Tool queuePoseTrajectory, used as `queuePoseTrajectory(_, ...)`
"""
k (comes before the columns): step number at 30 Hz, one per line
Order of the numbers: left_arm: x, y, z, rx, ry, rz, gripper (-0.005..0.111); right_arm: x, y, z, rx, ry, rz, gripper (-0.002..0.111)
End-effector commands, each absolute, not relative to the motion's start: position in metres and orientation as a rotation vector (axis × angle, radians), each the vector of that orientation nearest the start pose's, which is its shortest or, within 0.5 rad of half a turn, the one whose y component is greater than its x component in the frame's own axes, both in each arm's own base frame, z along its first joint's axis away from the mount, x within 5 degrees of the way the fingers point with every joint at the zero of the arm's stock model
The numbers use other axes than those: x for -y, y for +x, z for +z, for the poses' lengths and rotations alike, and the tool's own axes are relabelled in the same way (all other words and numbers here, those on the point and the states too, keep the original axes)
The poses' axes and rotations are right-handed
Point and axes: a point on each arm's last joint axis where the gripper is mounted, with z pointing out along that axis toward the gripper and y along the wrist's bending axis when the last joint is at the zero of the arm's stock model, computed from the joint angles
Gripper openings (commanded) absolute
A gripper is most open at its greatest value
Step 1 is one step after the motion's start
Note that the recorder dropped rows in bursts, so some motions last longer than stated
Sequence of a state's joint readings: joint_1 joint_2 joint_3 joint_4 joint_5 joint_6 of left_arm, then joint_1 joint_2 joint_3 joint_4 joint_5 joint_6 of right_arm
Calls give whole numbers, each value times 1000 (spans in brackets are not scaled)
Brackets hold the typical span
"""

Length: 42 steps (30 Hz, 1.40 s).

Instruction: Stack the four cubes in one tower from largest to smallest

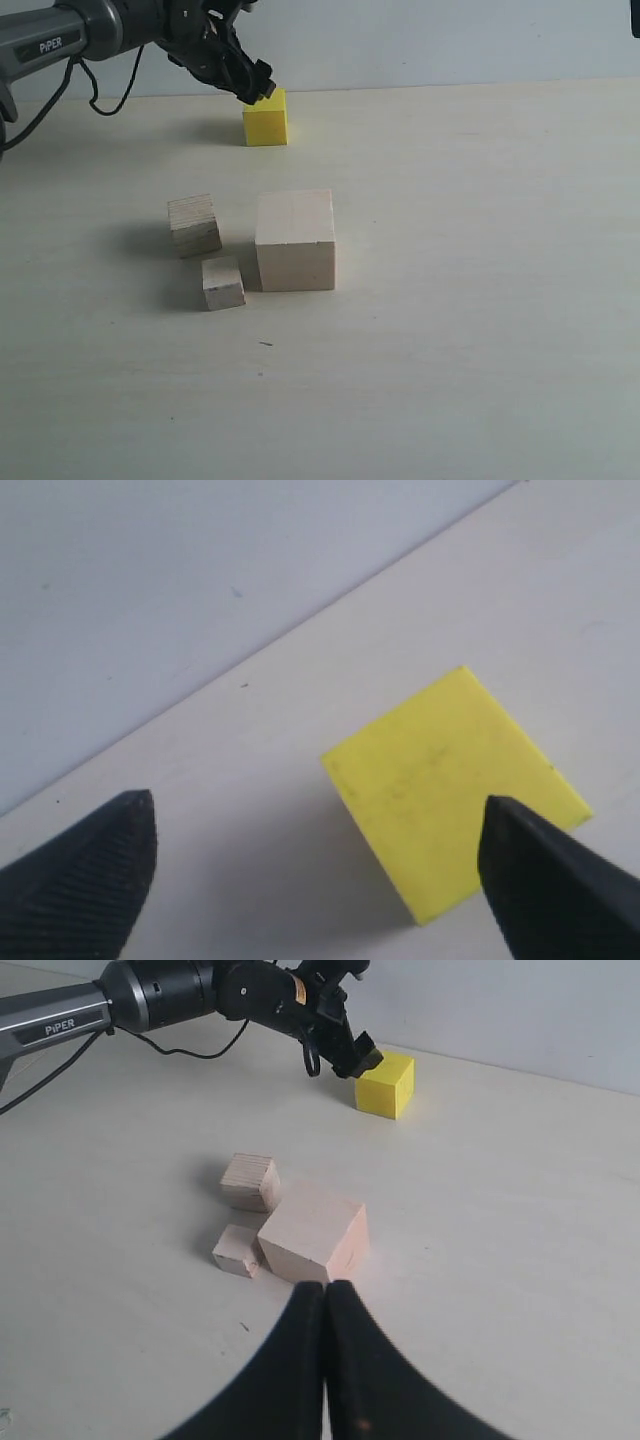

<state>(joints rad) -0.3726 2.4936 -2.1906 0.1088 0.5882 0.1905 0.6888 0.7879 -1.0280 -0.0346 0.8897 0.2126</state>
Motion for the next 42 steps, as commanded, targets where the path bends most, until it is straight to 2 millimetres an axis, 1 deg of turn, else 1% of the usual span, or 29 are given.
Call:
queuePoseTrajectory(1,197,525,168,-2251,721,32,83,-84,106,404,-2093,-514,491,0)
queuePoseTrajectory(12,200,528,170,-2209,697,0,83,-84,106,404,-2093,-514,491,0)
queuePoseTrajectory(20,206,526,171,-2226,606,-128,83,-84,106,405,-2087,-512,494,0)
queuePoseTrajectory(22,206,526,168,-2234,607,-129,83,-84,106,405,-2085,-512,494,0)
queuePoseTrajectory(28,207,526,147,-2297,607,-142,83,-84,106,405,-2088,-512,493,0)
queuePoseTrajectory(30,207,526,144,-2302,608,-141,83,-84,106,404,-2090,-513,495,0)
queuePoseTrajectory(42,207,526,144,-2300,608,-145,83,-84,106,404,-2091,-512,500,0)
